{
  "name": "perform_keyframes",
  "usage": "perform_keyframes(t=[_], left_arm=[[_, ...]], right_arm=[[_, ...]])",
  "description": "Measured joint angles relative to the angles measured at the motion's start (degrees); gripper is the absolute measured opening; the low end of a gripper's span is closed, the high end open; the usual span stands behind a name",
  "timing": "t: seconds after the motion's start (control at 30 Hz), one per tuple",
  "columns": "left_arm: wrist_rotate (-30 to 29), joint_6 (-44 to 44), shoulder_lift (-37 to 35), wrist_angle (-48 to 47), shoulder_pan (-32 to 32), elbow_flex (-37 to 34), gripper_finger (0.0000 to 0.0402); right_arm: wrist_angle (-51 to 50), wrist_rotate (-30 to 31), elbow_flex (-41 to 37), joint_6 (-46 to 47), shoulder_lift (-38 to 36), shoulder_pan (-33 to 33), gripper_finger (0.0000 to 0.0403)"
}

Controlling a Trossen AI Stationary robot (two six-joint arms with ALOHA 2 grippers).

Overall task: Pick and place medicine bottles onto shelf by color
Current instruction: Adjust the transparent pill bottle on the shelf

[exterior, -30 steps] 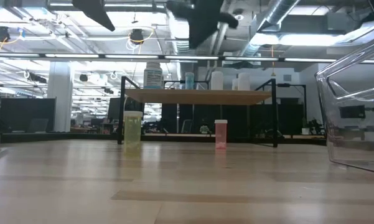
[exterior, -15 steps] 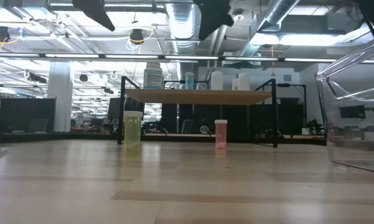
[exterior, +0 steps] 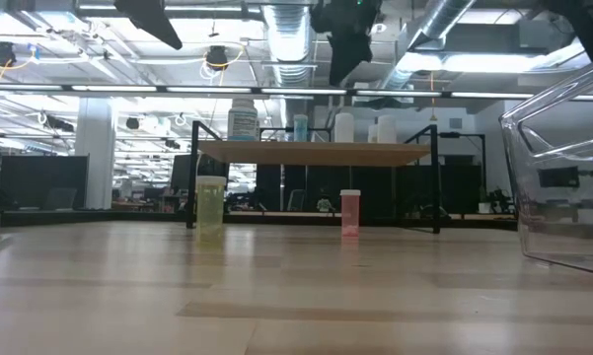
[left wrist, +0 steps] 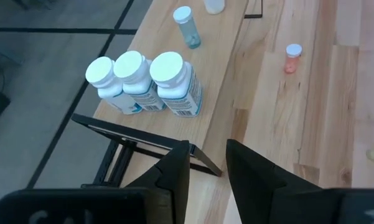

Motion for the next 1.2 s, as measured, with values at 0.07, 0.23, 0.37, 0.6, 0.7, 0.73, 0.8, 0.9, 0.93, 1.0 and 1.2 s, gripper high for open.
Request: perform_keyframes(t=[0.07, 0.23, 0.37, 0.6, 0.7, 0.73, 0.8, 0.9, 0.93, 1.0, 1.2], left_arm=[[0.0, 0.0, 0.0, 0.0, 0.0, 0.0, 0.0093], [0.0, 0.0, 0.0, 1.79, -0.01, 0.0, 0.0093], [-0.01, 1.01, 0.0, 3.43, -0.01, 0.0, 0.0093], [0.0, 1.31, 0.0, 3.85, -0.01, 0.0, 0.0093], [0.0, 1.31, 0.0, 3.85, -0.01, 0.0, 0.0093], [0.0, 1.31, 0.0, 3.85, -0.01, 0.0, 0.0093], [0.0, 1.31, 0.0, 3.85, 0.0, 0.0, 0.0093], [0.0, 1.1, 0.0, 3.85, -0.01, 0.0, 0.0093], [0.0, 0.86, 0.0, 3.85, -0.01, 0.0, 0.0093], [0.0, 0.79, 0.0, 3.83, -0.01, 0.0, 0.0093], [0.0, 0.68, 0.0, 3.82, 0.0, 0.0, 0.0093]], right_arm=[[-0.33, 0.0, -0.11, -0.3, 0.11, -0.58, 0.0058], [4.51, 0.0, -4.17, -1.39, 0.16, -0.97, 0.0058], [8.22, 0.0, -6.96, -3.0, -0.02, -0.9, 0.0058], [11.01, 0.02, -10.29, -4.71, 0.02, -1.06, 0.0058], [11.64, 0.05, -11.89, -4.84, 0.04, -1.36, 0.0058], [11.99, 0.12, -12.38, -4.84, 0.04, -1.34, 0.0058], [12.09, 0.18, -12.69, -4.79, 0.06, -1.37, 0.0058], [11.98, 0.2, -12.69, -5.1, 0.02, -1.85, 0.0058], [11.61, 0.22, -12.69, -5.49, 0.02, -2.1, 0.0058], [11.27, 0.26, -12.69, -5.57, 0.04, -2.43, 0.0058], [10.87, 0.48, -12.69, -5.73, 0.02, -2.48, 0.0058]])
